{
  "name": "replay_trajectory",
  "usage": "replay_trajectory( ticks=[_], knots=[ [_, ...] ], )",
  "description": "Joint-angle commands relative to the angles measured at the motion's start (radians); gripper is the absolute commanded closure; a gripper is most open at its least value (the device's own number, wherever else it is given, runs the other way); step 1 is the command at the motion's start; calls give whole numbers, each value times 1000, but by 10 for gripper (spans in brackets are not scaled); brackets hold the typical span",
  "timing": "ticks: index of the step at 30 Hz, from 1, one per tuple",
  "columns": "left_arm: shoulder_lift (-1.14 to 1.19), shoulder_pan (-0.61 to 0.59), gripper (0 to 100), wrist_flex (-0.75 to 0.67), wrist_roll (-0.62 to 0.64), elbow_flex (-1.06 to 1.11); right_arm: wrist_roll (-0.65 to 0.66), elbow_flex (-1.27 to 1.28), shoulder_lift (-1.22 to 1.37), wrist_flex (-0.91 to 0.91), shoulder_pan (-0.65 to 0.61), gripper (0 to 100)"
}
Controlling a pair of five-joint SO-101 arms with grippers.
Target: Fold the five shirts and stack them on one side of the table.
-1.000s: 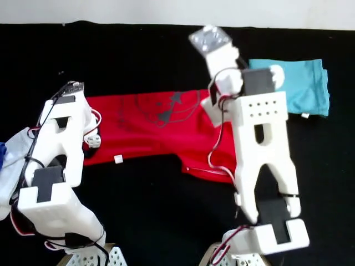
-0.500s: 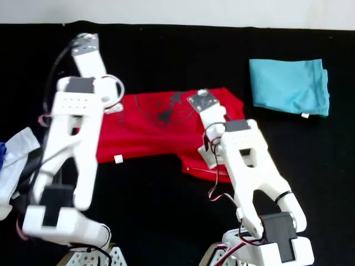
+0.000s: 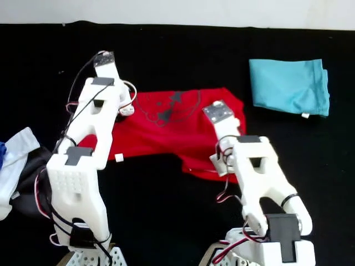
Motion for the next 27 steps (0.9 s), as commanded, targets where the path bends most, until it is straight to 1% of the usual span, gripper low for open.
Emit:
replay_trajectory(
  ticks=[1, 4, 6, 9, 11, 13, 16, 19, 22, 25, 27],
  knots=[
    [42, 5, 992, 25, 6, -71, 23, -19, 25, -25, 56, 992],
    [54, 8, 992, 28, 6, -84, 32, -53, 71, 76, 85, 992],
    [54, 8, 992, 28, 6, -87, 89, -111, 67, 191, 119, 992],
    [54, 8, 992, 28, 6, -87, 110, -265, 7, 380, 142, 992],
    [54, 8, 992, 28, 6, -87, 109, -384, -53, 443, 137, 992],
    [54, 8, 992, 28, 6, -87, 75, -495, -87, 437, 113, 992],
    [54, 8, 992, 28, 6, -87, 5, -565, -31, 329, 47, 986],
    [54, 8, 992, 28, 6, -87, -18, -572, 137, 209, -8, 937],
    [54, 8, 992, 28, 6, -87, -37, -644, 341, 104, -27, 910],
    [54, 8, 992, 28, 6, -87, -57, -800, 532, 101, -24, 910],
    [54, 8, 992, 28, 6, -87, -57, -918, 641, 101, 5, 910]
  ],
)
